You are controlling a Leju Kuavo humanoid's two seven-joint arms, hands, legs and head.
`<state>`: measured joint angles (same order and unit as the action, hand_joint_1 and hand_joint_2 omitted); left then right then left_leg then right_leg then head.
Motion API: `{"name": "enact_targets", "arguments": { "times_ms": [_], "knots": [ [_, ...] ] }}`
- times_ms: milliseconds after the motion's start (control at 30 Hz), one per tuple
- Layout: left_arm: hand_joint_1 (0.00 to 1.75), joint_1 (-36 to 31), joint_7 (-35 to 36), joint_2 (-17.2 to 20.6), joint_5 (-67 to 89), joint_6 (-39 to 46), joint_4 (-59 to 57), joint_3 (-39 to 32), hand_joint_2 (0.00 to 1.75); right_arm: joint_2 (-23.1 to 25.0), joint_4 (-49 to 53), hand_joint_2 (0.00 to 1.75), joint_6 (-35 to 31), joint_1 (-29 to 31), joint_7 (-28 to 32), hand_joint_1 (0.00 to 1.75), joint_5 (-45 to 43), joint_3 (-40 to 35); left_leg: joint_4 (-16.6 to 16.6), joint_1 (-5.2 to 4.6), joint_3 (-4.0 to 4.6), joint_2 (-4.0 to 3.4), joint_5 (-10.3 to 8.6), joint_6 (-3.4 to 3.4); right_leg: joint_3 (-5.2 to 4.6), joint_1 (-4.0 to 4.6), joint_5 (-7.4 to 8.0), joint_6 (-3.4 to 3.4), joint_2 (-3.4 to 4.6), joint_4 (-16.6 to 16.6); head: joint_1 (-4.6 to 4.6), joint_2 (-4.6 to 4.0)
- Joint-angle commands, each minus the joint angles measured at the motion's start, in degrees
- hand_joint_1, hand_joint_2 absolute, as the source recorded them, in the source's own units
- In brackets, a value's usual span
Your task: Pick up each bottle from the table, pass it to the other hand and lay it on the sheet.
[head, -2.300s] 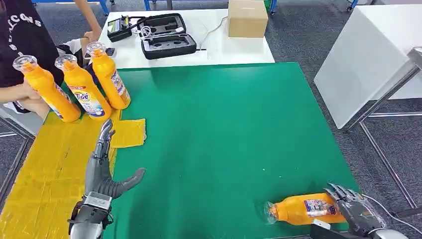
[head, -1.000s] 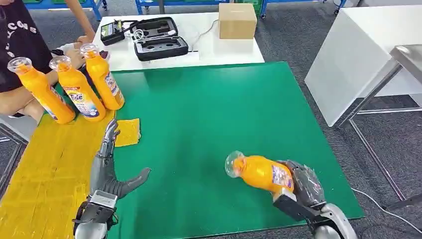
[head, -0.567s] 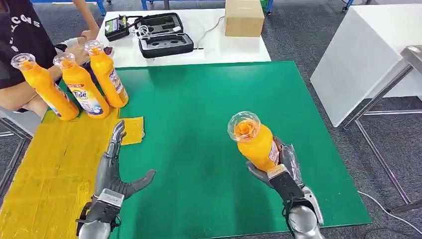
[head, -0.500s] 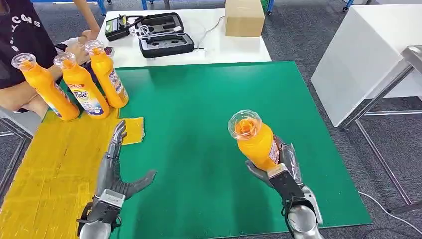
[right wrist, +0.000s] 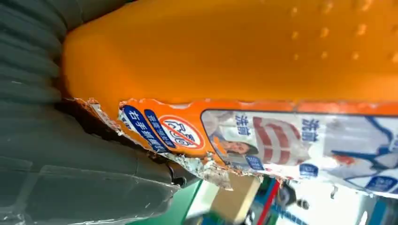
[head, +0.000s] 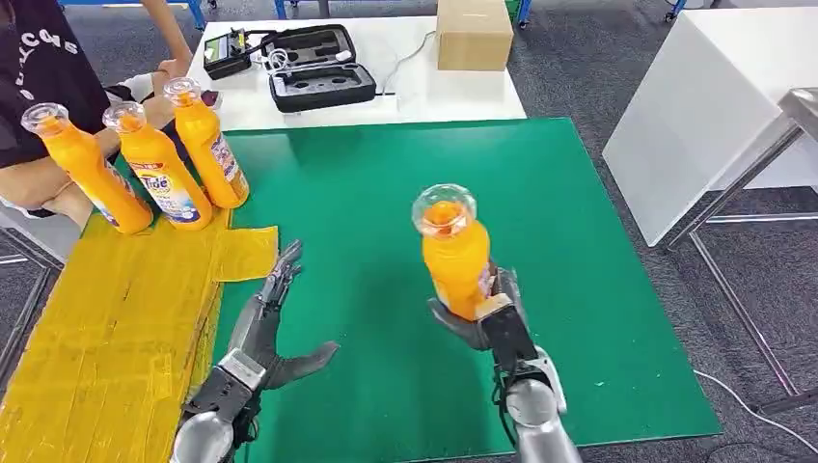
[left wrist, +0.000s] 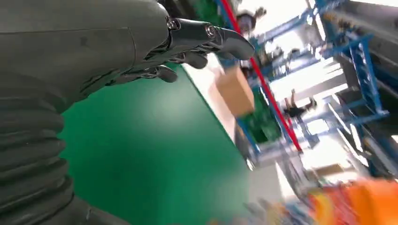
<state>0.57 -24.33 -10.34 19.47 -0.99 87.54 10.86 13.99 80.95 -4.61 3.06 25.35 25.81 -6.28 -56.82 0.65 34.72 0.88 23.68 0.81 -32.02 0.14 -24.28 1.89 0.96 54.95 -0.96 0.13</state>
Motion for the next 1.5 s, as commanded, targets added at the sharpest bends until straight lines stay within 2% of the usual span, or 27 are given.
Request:
{"name": "enact_targets", "arguments": {
  "times_ms": [33,200,333,633,1000,1067,1400,1500],
  "knots": [
    [0.0,-3.8,1.3,1.8,-6.3,-4.7,-7.0,0.3,1.75,4.7,-16.5,1.75,-4.6,5.5,1.9,1.71,2.7,-12.2,0.1,0.03,-0.21,-0.17,0.05,-0.03,0.16,0.04,-0.02,-0.04,0.09,-0.1,0.0,0.0],
    [0.0,-3.7,1.2,1.9,-6.4,-4.7,-7.0,0.5,1.75,4.1,-16.2,1.75,-4.7,5.6,1.9,1.71,2.5,-12.3,0.1,0.01,-0.37,-0.04,0.1,0.0,0.37,-0.01,-0.18,-0.08,-0.11,-0.1,0.0,0.0],
    [0.0,-4.2,1.4,2.0,-9.5,-6.0,-7.7,0.5,1.75,4.5,-17.1,1.75,-6.8,5.9,2.9,1.75,4.0,-16.1,0.1,-0.03,-0.32,-0.1,0.13,-0.01,0.35,-0.01,-0.2,-0.1,-0.07,-0.1,0.02,0.0],
    [0.0,-5.8,2.3,1.8,-12.7,-4.5,-10.0,-0.5,1.75,4.3,-31.0,1.75,-13.6,10.0,4.2,1.75,7.9,-30.1,0.1,-0.01,-0.3,-0.08,0.1,-0.05,0.31,0.01,-0.16,-0.15,-0.05,-0.1,0.02,0.0],
    [0.0,-6.2,1.8,1.7,-16.1,-5.1,-10.1,-0.7,1.75,3.8,-34.7,1.75,-14.5,11.9,3.1,1.75,6.8,-32.6,0.1,0.02,-0.22,0.12,0.08,-0.01,0.25,0.01,-0.21,-0.12,-0.27,-0.1,0.0,0.0],
    [1.75,-6.3,1.6,1.6,-16.7,-5.1,-9.9,-0.9,1.75,3.8,-35.2,1.75,-14.9,12.0,3.1,1.75,6.5,-32.8,0.1,0.04,-0.17,0.09,0.08,-0.02,0.2,0.03,-0.18,-0.12,-0.22,-0.1,0.02,0.0],
    [1.75,-6.3,1.2,1.6,-18.1,-5.0,-9.8,-1.5,1.75,3.2,-36.2,1.75,-15.3,12.0,3.2,1.75,6.0,-33.2,0.1,0.03,-0.29,0.22,0.1,-0.03,0.36,0.03,-0.26,-0.13,-0.4,-0.1,0.0,0.0],
    [1.75,-6.2,1.0,1.4,-18.5,-5.0,-9.6,-1.8,1.75,3.1,-36.3,1.75,-15.4,11.8,3.3,1.75,5.8,-33.0,0.1,0.04,-0.12,0.14,0.06,-0.02,0.14,0.02,-0.17,-0.13,-0.26,-0.1,0.0,0.0]
  ]
}}
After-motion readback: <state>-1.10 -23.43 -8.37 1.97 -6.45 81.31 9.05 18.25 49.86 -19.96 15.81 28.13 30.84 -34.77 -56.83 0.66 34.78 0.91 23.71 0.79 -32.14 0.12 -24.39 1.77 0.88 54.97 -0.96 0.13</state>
